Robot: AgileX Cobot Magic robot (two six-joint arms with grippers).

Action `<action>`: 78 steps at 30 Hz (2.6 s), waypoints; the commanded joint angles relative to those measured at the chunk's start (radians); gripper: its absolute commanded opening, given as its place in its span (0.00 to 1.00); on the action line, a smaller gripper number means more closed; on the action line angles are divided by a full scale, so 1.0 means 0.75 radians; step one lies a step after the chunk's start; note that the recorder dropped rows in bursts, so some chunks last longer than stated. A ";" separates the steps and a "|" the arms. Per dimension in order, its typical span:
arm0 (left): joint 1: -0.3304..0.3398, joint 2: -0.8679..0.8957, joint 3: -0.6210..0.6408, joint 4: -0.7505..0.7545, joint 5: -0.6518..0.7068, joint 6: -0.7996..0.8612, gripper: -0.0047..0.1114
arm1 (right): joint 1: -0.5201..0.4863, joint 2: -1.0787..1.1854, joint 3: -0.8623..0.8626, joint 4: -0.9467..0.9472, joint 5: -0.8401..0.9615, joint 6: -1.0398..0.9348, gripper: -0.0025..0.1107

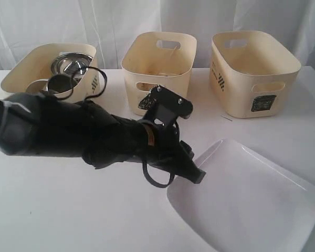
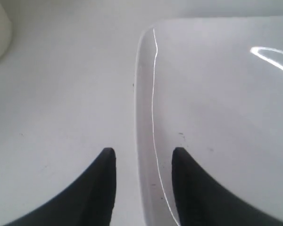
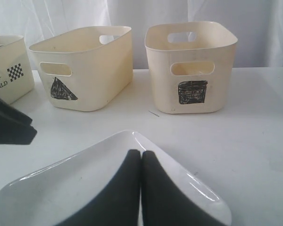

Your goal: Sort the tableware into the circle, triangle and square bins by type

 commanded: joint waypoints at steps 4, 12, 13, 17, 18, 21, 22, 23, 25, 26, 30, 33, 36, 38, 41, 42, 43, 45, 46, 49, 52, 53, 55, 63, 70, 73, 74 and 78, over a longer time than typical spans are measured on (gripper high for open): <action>-0.005 -0.212 0.037 0.011 0.093 0.070 0.42 | -0.009 -0.008 0.003 0.002 -0.011 -0.001 0.02; -0.005 -0.428 0.231 0.011 0.075 0.076 0.39 | -0.009 -0.008 0.003 0.002 -0.011 -0.001 0.02; -0.005 -0.460 0.255 0.011 0.057 0.076 0.39 | -0.009 -0.008 0.003 0.002 -0.011 -0.001 0.02; -0.005 -0.577 0.338 0.000 0.048 0.076 0.39 | -0.009 -0.008 0.003 0.002 -0.011 -0.001 0.02; -0.005 -0.602 0.355 -0.005 0.054 0.076 0.39 | -0.009 -0.008 0.003 0.002 -0.011 -0.001 0.02; -0.005 -0.712 0.424 -0.009 0.075 0.083 0.39 | -0.009 -0.008 0.003 0.002 -0.011 -0.001 0.02; -0.005 -0.752 0.448 -0.009 0.089 0.095 0.39 | -0.009 -0.008 0.003 0.002 -0.011 -0.001 0.02; -0.005 -0.796 0.469 -0.009 0.103 0.108 0.39 | -0.009 -0.008 0.003 0.002 -0.011 -0.001 0.02; -0.005 -0.880 0.510 -0.009 0.138 0.132 0.39 | -0.009 -0.008 0.003 0.002 -0.011 -0.001 0.02; -0.005 -0.928 0.527 -0.009 0.168 0.136 0.39 | -0.009 -0.008 0.003 0.002 -0.011 -0.001 0.02; -0.005 -1.124 0.594 -0.007 0.252 0.136 0.39 | -0.009 -0.008 0.003 0.002 -0.011 -0.001 0.02; -0.005 -1.285 0.645 -0.005 0.360 0.138 0.39 | -0.009 -0.008 0.003 0.002 -0.011 -0.001 0.02; -0.005 -1.453 0.690 -0.005 0.500 0.141 0.39 | -0.009 -0.008 0.003 0.002 -0.011 -0.001 0.02; -0.005 -1.576 0.721 -0.005 0.582 0.121 0.39 | -0.009 -0.008 0.003 0.002 -0.011 -0.001 0.02; -0.005 -1.743 0.747 0.003 0.688 0.108 0.39 | -0.009 -0.008 0.003 0.002 -0.011 -0.001 0.02; -0.005 -1.806 0.749 0.007 0.727 0.098 0.39 | -0.009 -0.008 0.003 0.002 -0.011 -0.001 0.02; -0.005 -1.857 0.755 0.015 0.761 0.088 0.38 | -0.009 -0.008 0.003 0.002 -0.011 -0.001 0.02; -0.005 -1.980 0.755 0.044 0.878 0.075 0.35 | -0.009 -0.008 0.003 0.002 -0.011 -0.001 0.02; -0.005 -2.049 0.755 0.051 0.944 0.072 0.34 | -0.009 -0.008 0.003 0.002 -0.011 -0.001 0.02; -0.005 -2.156 0.755 0.048 1.014 0.017 0.34 | -0.009 -0.008 0.003 0.002 -0.011 -0.001 0.02; -0.005 -2.196 0.755 0.029 1.142 -0.041 0.34 | -0.009 -0.008 0.003 0.002 -0.011 -0.001 0.02; -0.005 -2.196 0.755 0.029 1.185 -0.041 0.34 | -0.009 -0.008 0.003 0.002 -0.011 -0.001 0.02; -0.005 -2.196 0.755 0.010 1.207 -0.041 0.34 | -0.009 -0.008 0.003 0.002 -0.011 -0.001 0.02; -0.005 -2.196 0.755 -0.004 1.204 0.021 0.34 | -0.009 -0.008 0.003 0.002 -0.011 -0.001 0.02; -0.005 -2.196 0.755 -0.019 1.207 0.099 0.33 | -0.009 -0.008 0.003 0.002 -0.011 -0.001 0.02; -0.005 -2.214 0.772 -0.019 1.191 0.130 0.29 | -0.009 -0.008 0.003 0.002 -0.011 -0.001 0.02; -0.005 -2.231 0.786 -0.019 1.162 0.149 0.26 | -0.009 -0.008 0.003 0.002 -0.011 -0.001 0.02; -0.005 -2.326 0.917 -0.019 0.858 0.278 0.14 | -0.009 -0.008 0.003 0.002 -0.011 -0.001 0.02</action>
